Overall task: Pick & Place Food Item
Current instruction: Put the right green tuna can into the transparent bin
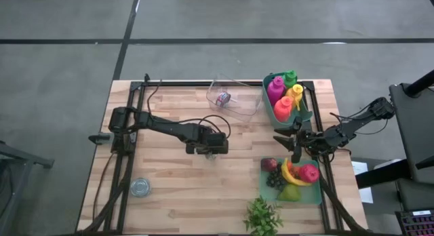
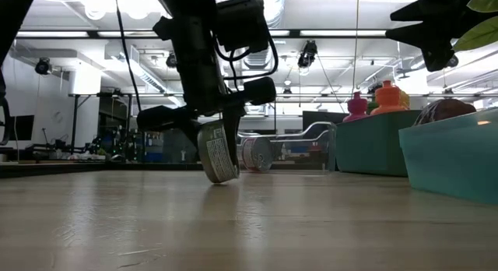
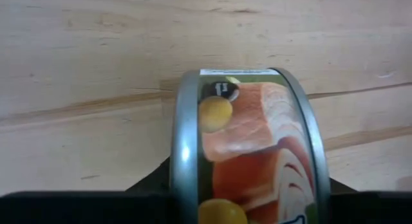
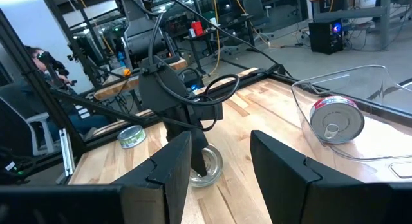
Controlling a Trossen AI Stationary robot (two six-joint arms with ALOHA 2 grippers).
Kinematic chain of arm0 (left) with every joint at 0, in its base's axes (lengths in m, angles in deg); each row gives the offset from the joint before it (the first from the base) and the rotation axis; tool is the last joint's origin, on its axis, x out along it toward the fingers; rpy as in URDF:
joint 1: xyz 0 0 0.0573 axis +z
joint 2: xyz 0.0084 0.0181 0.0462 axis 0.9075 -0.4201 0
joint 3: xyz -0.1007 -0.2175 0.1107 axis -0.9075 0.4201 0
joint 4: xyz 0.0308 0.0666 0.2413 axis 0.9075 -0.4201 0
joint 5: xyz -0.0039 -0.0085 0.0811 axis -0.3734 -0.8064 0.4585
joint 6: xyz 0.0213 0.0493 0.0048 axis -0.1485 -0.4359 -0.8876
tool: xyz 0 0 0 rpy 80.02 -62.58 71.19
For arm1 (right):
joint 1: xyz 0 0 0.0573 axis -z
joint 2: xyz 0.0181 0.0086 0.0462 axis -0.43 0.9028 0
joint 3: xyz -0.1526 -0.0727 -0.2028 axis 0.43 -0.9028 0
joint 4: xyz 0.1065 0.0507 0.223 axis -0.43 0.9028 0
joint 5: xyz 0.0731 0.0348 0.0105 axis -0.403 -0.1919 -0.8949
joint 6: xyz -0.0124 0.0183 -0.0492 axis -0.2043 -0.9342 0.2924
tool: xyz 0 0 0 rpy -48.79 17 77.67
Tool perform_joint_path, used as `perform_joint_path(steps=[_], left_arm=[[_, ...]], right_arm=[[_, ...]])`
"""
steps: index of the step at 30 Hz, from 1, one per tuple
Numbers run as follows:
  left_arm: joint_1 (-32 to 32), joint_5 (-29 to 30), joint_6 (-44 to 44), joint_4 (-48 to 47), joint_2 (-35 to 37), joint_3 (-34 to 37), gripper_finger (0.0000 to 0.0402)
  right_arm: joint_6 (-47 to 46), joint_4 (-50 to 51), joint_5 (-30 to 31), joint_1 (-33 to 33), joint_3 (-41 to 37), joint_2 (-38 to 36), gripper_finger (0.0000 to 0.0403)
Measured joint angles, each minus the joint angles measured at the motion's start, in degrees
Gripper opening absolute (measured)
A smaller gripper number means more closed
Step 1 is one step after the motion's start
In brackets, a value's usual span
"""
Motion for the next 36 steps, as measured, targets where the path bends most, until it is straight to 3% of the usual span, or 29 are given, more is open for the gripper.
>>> perform_joint_path(steps=[12,17,22,30,36], left_arm=[[0.1,0.1,-0.5,0.8,0.4,0.0,0.0131],[0.2,3.0,-3.6,3.3,2.4,0.0,0.0131],[1.1,9.9,-12.6,10.5,5.7,0.0,0.0131],[6.1,22.6,-35.7,28.8,9.0,-0.1,0.0130],[11.9,23.2,-40.2,35.9,7.6,-0.1,0.0130]], right_arm=[[0.0,0.0,0.0,0.0,0.0,0.0,0.0157],[0.0,0.0,0.0,0.0,0.0,0.0,0.0157],[0.0,0.0,0.0,0.0,0.0,0.0,0.0157],[0.0,0.0,0.0,0.0,0.0,0.0,0.0157],[0.0,0.0,0.0,0.0,0.0,0.0,0.0157]])
